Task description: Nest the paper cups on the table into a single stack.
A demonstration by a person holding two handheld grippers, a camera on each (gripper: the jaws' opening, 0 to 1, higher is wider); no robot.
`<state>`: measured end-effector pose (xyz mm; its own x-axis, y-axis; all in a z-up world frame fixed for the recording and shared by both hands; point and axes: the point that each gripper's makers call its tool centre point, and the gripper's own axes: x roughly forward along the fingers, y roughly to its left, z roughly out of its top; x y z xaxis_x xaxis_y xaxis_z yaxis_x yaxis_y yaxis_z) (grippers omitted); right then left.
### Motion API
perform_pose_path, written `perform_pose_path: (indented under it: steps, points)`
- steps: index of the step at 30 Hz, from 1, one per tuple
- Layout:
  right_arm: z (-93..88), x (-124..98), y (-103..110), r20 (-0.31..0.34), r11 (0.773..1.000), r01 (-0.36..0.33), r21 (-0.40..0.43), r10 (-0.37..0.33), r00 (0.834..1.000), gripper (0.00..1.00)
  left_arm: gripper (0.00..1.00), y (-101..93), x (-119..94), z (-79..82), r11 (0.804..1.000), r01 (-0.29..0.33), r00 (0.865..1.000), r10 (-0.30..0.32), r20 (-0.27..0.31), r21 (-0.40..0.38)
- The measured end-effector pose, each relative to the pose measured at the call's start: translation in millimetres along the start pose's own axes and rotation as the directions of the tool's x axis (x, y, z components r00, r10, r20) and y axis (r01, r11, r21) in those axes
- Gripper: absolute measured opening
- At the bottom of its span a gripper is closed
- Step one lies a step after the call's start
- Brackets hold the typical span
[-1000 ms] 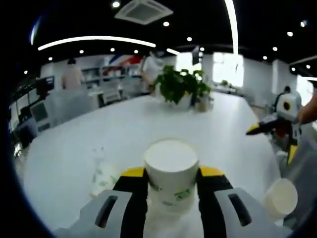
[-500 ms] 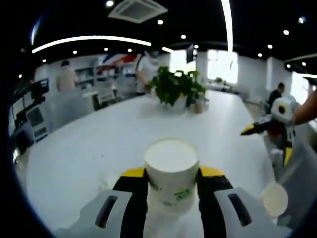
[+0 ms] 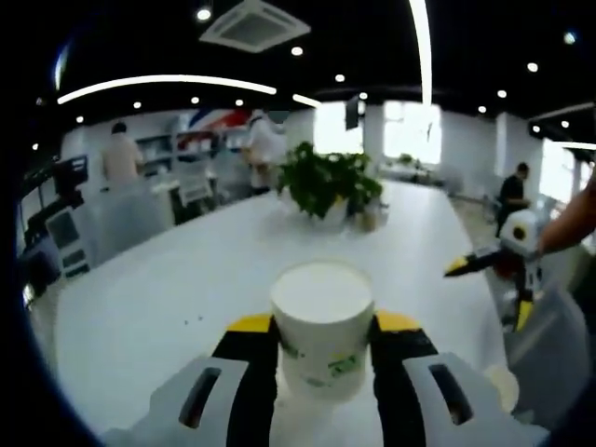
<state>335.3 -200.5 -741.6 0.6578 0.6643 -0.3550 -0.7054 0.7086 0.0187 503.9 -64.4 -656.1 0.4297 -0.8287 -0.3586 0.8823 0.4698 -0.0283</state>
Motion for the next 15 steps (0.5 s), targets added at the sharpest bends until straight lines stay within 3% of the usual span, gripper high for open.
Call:
perform_pose_path:
  steps: [15]
  points:
    - [3.1, -2.5, 0.9, 0.006, 1.000, 0.006, 0.000, -0.006, 1.000, 0.97, 0.37, -18.0, -6.0, 11.4, 0.999, 0.052, 0.999, -0.052, -0.001, 0.015]
